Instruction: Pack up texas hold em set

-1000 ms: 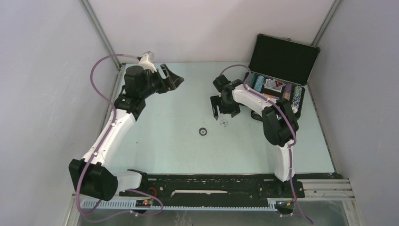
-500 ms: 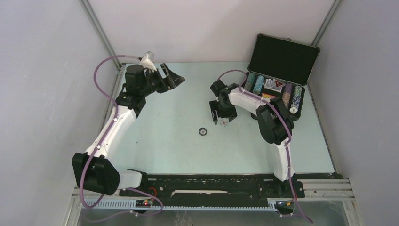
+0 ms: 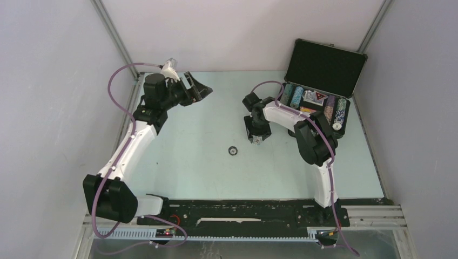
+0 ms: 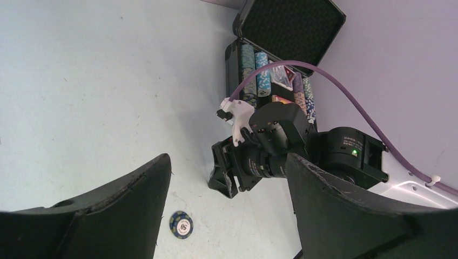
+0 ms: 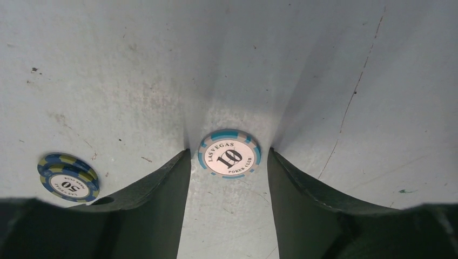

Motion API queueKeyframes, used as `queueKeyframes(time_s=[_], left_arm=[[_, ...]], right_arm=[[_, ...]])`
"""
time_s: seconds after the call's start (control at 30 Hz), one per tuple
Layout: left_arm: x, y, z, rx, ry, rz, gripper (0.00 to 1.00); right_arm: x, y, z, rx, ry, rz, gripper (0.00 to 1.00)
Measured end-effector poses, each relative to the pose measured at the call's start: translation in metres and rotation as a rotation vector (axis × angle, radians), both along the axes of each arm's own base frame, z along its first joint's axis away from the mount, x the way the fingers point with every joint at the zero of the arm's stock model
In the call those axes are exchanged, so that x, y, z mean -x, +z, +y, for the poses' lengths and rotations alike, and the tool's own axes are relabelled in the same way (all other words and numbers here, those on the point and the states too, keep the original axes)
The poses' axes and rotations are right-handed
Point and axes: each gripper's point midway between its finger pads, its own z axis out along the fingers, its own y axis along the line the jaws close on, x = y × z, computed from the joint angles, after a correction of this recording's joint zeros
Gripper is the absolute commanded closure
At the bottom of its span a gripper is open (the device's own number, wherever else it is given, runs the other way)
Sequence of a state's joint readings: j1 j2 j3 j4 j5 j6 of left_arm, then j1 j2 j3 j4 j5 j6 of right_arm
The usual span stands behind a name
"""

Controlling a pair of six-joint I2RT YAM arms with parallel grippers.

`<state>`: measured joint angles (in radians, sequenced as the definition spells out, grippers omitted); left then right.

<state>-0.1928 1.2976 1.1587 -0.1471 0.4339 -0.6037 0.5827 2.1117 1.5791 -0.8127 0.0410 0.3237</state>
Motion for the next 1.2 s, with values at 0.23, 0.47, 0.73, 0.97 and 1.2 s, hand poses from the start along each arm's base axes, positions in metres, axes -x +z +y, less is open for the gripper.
queueKeyframes(time_s=[0.23,0.47,0.73,0.97,1.2], left_arm=[[0.0,0.0,0.0,0.002,-0.003,-0.002,0.16],[-0.002,-0.006,-0.003,0.015,-0.015,0.025,0.16],[-0.02,-0.023,-0.003,0.105,-0.029,0.108,0.16],[-0.042,-0.046,-0.026,0.311,-0.128,0.21,0.19],[-0.047,-0.099,-0.049,0.505,-0.187,0.393,0.25]], right_arm=[[-0.002,0.0,0.001,0.006,0.001,-0.016,0.52],[-0.002,0.001,0.001,0.001,0.011,-0.056,0.62],[0.004,0.01,-0.004,-0.04,0.039,-0.14,0.64],[0.0,0.047,-0.004,-0.109,0.095,-0.274,0.63],[0.009,0.079,-0.005,-0.175,0.168,-0.378,0.62]])
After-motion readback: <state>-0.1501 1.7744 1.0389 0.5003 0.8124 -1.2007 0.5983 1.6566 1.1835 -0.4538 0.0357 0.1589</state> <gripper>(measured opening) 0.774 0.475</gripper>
